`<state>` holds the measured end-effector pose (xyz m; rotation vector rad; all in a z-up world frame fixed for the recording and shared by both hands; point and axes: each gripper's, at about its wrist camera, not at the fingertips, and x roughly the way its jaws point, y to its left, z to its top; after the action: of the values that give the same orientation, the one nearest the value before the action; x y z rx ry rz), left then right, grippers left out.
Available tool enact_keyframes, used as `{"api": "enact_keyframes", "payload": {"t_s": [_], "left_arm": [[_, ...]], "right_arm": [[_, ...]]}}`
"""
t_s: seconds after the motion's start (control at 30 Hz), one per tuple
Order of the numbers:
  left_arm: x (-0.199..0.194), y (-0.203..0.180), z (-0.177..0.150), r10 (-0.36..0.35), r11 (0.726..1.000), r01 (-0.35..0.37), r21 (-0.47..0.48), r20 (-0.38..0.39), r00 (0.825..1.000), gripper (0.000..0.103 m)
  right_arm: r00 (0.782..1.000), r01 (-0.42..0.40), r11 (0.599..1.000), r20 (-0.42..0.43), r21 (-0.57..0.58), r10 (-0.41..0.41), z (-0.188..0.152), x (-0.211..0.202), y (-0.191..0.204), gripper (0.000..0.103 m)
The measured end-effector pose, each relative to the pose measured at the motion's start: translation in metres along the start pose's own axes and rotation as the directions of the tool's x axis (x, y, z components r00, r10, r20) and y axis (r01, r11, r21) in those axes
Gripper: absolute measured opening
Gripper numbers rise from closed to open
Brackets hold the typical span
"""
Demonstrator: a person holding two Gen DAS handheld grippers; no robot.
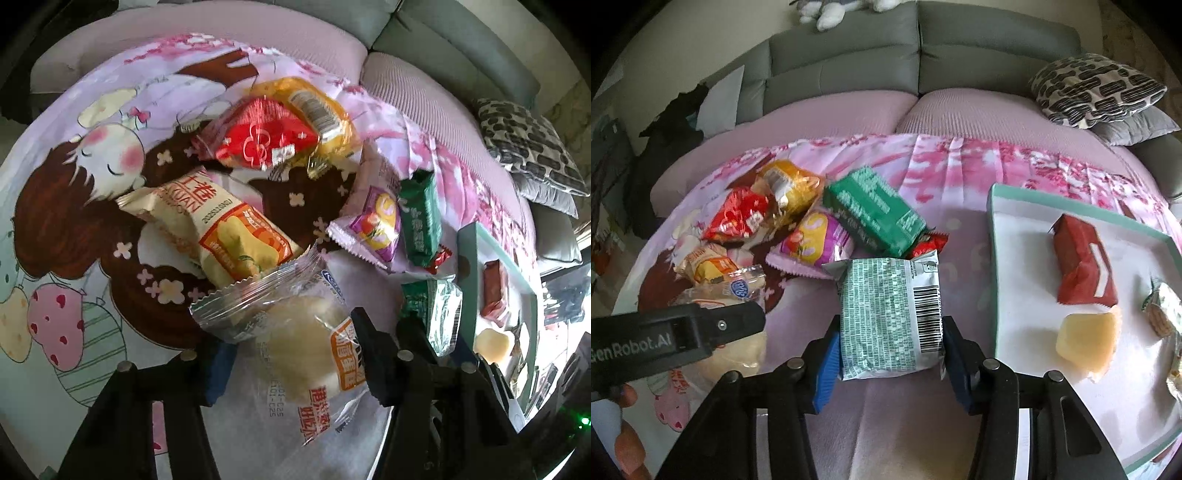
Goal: Organize snacks
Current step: 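Lift and carry the biscuit packet and bread roll over the tray with both grippers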
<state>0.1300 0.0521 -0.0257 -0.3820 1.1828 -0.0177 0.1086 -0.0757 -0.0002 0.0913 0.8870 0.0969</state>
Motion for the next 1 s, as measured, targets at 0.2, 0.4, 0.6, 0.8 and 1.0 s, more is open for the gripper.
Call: {"api": "enact_keyframes", "payload": {"t_s": [0.2, 0.4, 0.6, 0.8, 1.0], "left_arm": [[-0.016, -0.002, 0.003, -0.013, 1.000, 0.012, 0.001, 0.049, 0.999, 0.058], [-0.039, -0.006, 0.000, -0.029, 0.999, 0.027, 0.018, 0.109, 0.994, 0.058], [-0.048, -0.016, -0.003, -0.031, 0.998, 0.024, 0.053, 0.136, 0.990, 0.058], [-0.048, -0.035, -0.004, -0.035, 0.996, 0.020, 0.090, 0.159, 0.987, 0.058], [-0.050, -0.061, -0.011, -0.076, 0.987, 0.047, 0.154, 0.185, 0.980, 0.058]], "right_arm": [[0.998, -0.001, 1.000, 0.068, 0.032, -0.001, 0.005, -0.016, -0.009, 0.053], [0.994, 0.005, 0.998, 0.111, 0.055, -0.011, 0.009, -0.028, -0.016, 0.053], [0.990, 0.008, 0.997, 0.139, 0.080, -0.019, 0.010, -0.039, -0.026, 0.053], [0.984, 0.018, 0.992, 0.173, 0.122, -0.039, 0.012, -0.053, -0.044, 0.053], [0.978, 0.051, 0.982, 0.189, 0.184, -0.086, 0.011, -0.065, -0.070, 0.053]]}}
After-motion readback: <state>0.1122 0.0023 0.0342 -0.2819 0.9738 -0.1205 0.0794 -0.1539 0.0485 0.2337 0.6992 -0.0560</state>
